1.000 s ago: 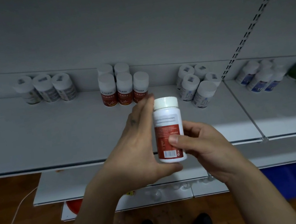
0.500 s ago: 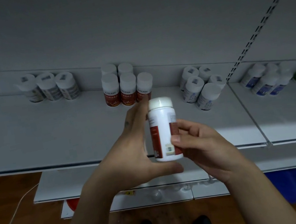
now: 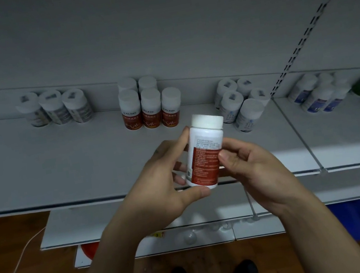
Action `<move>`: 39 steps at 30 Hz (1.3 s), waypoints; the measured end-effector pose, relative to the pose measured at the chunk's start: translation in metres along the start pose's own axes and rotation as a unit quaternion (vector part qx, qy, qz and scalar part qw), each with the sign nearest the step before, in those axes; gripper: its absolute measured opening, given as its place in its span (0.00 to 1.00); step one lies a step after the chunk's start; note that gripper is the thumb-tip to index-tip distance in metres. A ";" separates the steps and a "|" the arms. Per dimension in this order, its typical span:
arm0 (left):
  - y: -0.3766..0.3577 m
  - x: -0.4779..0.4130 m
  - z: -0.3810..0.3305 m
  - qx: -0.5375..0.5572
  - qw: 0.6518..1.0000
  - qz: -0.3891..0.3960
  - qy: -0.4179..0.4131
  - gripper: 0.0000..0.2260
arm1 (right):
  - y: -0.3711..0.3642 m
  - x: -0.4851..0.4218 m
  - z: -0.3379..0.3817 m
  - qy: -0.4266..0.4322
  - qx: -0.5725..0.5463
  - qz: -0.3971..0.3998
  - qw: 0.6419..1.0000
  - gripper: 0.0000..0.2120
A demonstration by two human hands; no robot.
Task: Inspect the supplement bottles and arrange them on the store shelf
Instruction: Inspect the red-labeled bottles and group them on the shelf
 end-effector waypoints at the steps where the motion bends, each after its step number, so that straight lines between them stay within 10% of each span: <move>1: -0.002 0.001 -0.002 0.014 1.000 0.001 -0.002 0.44 | 0.003 0.001 0.000 -0.001 -0.008 -0.011 1.000 0.18; 20: -0.039 0.004 -0.001 0.208 0.975 -0.010 0.077 0.22 | 0.033 0.027 -0.004 0.001 -0.018 -0.055 0.998 0.22; 39: -0.033 -0.003 0.006 0.098 0.991 -0.047 0.081 0.32 | 0.043 0.022 0.000 -0.021 0.027 -0.102 0.994 0.09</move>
Point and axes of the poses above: each hand's wrist, its own x-axis away from the middle knuckle, its own y-axis out of the back of the hand, z = x × y, the point moved 9 cm from there along -x, towards the middle knuckle, and after that the axes turned 2 degrees about -z, right-handed, at the moved point
